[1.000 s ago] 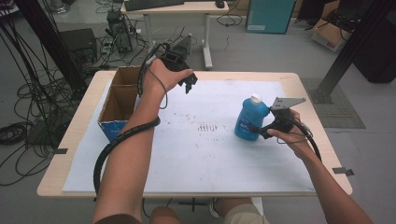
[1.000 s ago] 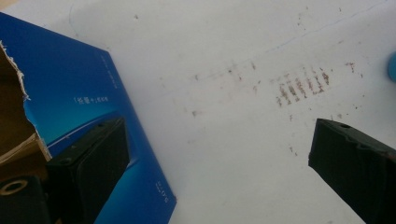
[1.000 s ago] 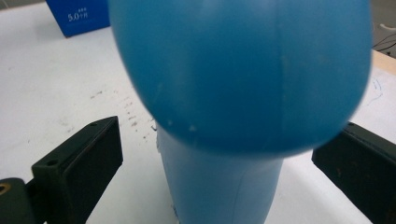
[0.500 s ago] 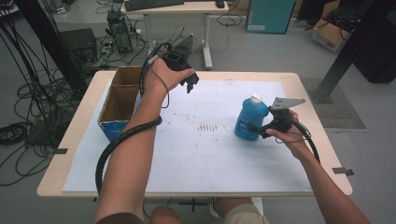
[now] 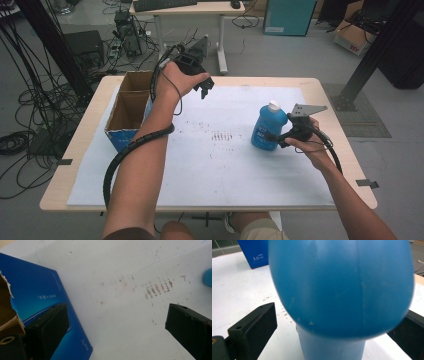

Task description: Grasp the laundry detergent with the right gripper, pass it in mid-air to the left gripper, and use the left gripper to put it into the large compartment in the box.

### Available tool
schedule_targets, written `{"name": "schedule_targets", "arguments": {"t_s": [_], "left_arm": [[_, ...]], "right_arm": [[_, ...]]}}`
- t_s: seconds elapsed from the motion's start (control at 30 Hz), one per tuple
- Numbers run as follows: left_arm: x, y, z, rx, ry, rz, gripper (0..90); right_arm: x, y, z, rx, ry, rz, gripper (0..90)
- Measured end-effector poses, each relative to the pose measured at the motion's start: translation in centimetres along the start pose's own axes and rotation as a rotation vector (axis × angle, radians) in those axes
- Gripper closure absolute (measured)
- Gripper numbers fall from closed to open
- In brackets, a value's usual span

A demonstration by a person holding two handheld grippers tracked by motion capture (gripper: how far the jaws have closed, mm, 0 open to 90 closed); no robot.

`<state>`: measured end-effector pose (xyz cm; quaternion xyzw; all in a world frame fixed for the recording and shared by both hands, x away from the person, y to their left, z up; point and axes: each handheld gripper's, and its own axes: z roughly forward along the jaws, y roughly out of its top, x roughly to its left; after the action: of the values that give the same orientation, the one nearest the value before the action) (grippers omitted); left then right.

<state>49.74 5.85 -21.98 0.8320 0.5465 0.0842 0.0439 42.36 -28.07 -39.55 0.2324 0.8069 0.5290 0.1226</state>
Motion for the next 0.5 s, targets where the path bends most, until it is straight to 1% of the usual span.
{"name": "schedule_targets", "arguments": {"t_s": [0.33, 0.5], "left_arm": [[-0.02, 0.03, 0.01, -0.001, -0.002, 0.001, 5.7], [0.04, 0.09, -0.10, -0.005, 0.000, 0.000, 5.7]], "right_arm": [[0.11, 0.04, 0.08, -0.007, 0.010, -0.009, 1.1], [0.06, 0.03, 0.06, -0.004, 0.006, -0.005, 1.1]]}}
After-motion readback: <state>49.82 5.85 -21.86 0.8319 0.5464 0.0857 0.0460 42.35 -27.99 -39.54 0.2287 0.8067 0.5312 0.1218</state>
